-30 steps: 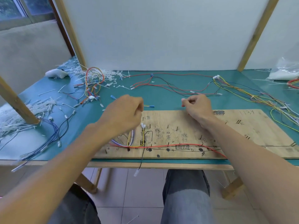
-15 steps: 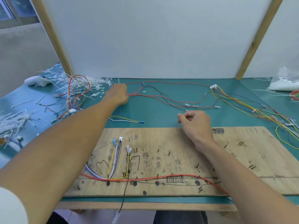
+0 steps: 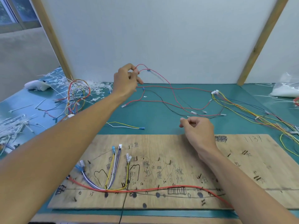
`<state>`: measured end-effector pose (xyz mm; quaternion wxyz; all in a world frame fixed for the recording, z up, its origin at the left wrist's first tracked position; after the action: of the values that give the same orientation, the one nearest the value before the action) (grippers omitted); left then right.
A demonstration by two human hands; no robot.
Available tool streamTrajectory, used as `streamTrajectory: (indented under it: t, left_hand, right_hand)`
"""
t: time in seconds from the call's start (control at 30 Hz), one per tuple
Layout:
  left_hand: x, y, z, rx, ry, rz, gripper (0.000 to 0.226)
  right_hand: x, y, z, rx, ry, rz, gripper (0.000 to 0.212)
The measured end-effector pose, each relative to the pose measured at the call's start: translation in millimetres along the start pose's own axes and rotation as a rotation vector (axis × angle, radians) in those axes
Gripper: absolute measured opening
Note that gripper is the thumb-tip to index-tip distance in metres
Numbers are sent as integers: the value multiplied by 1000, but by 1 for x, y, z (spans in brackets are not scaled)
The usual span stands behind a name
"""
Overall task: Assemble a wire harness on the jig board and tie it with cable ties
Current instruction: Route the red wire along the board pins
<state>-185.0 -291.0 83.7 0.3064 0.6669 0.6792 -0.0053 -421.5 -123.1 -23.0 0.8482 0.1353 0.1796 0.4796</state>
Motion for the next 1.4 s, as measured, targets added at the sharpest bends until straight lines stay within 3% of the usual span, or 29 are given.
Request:
streamTrajectory:
  t: [0.27, 0.47, 0.63, 0.77, 0.9, 0.97, 1.13, 1.23, 1.3, 1.4]
  left_hand:
    - [66, 20, -42, 176, -267, 346, 7]
    - [114, 55, -59, 115, -365, 400, 23]
    - [143, 72, -69, 70, -407, 449, 35]
    - [164, 80, -74, 62, -404, 436, 44]
    - [178, 77, -76, 7, -382, 360, 65]
    - [184, 73, -77, -9, -377, 356, 60]
    - [198, 71, -85, -45, -369, 461, 40]
    - [203, 84, -88, -31, -213, 522, 37]
    - [210, 94, -94, -67, -183, 483, 44]
    - [229, 88, -121, -263, -306, 368, 50]
  right_hand:
    - [4, 5, 13, -325, -101, 103, 26]
    - [5, 23, 24, -587, -273, 158, 51]
    - [15, 28, 36, -863, -329, 428, 72]
    - [35, 25, 54, -1118, -357, 731, 60]
    - [66, 9, 78, -1017, -335, 1080, 67]
    - [80, 1, 90, -932, -299, 1183, 63]
    - [88, -6, 104, -911, -278, 1085, 36]
    - [87, -5, 105, -878, -212, 1041, 31]
    - [88, -4, 105, -868, -183, 1064, 33]
    - [94, -6, 106, -878, -145, 1113, 37]
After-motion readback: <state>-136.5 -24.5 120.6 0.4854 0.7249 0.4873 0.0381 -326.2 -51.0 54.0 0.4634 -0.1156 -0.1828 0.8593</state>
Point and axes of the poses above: each hand's wrist, its own x-axis away from the middle knuckle, its own y-axis out of the back of the hand, z = x × y, the point moved 4 cm from there along -x, towards the middle knuckle, and after that the axes turned 2 degrees about z, right-handed, at the moved point
